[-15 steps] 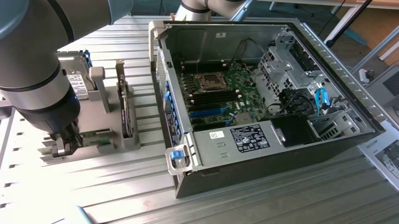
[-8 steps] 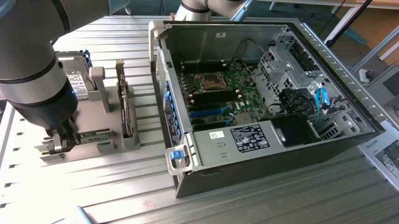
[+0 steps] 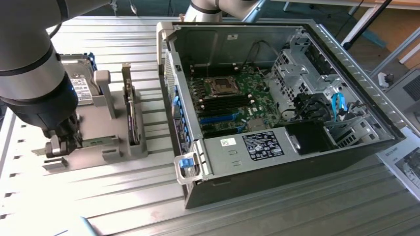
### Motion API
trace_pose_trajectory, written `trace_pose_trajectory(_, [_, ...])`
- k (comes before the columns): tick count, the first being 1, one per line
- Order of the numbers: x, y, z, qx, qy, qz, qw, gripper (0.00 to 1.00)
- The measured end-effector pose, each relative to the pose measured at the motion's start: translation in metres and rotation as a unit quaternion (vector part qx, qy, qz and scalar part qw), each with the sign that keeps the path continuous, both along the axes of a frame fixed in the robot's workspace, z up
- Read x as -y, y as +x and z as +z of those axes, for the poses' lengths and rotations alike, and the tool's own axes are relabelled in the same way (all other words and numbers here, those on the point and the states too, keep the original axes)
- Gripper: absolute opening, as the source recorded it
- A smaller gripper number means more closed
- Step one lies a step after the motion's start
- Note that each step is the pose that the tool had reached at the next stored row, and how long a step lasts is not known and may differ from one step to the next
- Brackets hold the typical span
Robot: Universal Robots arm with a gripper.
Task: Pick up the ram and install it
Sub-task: 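Pick up the ram and move it above insertion slot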
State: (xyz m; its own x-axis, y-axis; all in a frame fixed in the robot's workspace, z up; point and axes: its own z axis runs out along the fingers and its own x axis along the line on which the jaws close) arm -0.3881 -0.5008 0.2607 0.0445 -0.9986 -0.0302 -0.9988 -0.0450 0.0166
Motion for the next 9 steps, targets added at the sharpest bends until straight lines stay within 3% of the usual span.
trace_pose_trajectory(9, [0.0,0.0,0.023,0.0,0.0,0.0,1.0,0.13])
